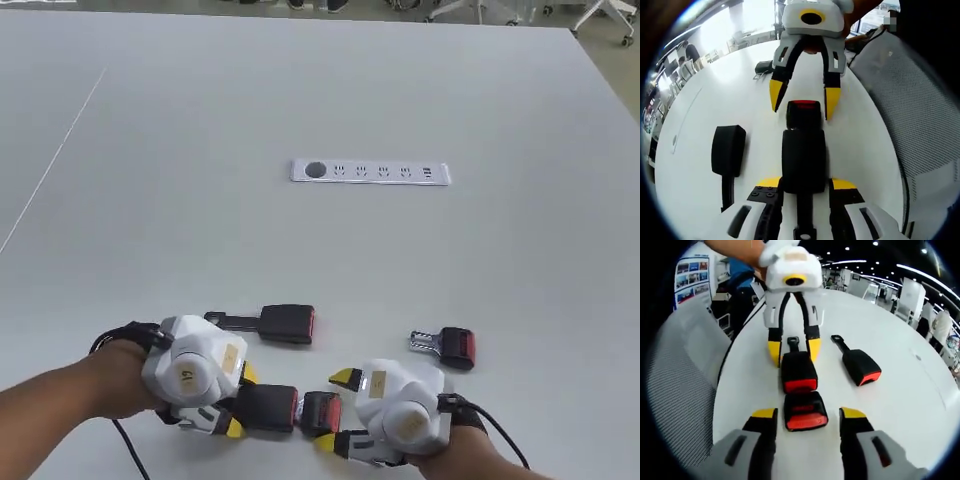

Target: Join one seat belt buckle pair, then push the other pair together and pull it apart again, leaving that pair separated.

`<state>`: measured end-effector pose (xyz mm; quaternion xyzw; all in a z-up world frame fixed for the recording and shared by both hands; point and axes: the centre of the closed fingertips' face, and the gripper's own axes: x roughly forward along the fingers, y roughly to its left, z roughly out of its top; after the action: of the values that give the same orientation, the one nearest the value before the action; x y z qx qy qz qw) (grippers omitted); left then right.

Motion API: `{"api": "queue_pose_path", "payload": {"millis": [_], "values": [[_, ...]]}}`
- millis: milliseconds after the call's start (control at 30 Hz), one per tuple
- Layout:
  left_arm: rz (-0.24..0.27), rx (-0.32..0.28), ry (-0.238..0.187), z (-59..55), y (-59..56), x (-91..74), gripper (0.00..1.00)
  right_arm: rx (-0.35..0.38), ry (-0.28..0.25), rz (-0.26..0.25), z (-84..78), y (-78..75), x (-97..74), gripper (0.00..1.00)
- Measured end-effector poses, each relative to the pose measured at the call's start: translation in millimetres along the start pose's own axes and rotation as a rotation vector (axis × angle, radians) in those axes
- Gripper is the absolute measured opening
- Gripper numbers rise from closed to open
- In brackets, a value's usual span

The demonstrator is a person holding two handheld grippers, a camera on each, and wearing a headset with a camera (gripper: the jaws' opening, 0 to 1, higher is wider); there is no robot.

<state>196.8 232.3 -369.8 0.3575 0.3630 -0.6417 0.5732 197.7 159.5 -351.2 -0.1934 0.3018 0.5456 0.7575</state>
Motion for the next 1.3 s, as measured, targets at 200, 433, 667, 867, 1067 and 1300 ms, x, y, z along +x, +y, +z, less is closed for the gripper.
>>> {"api": "queue_pose_path", "payload": {"millis": [200,433,667,867,1067,1300], "values": [[0.075,-0.071,-0.1,10.9,2.1,-21.6,0.54,-0.007,0.014,-0.031,-6.9,0.2,-19.1,0.72],[0.171,-0.152,-0.184,25.7,8.5,-51.3,0.64,-0.004,-0.003,-0.074,-7.5,-0.8,-43.7,0.75],[0.244,-0.141,-0.186,28.8,22.6,-75.8,0.65,-0.019,0.004,-0.123,-14.3,-25.2,-81.1,0.78],[0.274,-0.143,-0.194,30.2,37.0,-90.7,0.66,0.003,-0.019,-0.169,-18.1,-55.4,-110.6,0.78],[0.299,-0.14,-0.194,34.3,53.7,-102.4,0.66,0.033,0.005,-0.174,-33.1,-83.2,-127.3,0.78],[0.29,-0.117,-0.209,42.2,77.4,-99.4,0.63,0.079,0.057,-0.138,-54.4,-106.2,-136.0,0.77]]}}
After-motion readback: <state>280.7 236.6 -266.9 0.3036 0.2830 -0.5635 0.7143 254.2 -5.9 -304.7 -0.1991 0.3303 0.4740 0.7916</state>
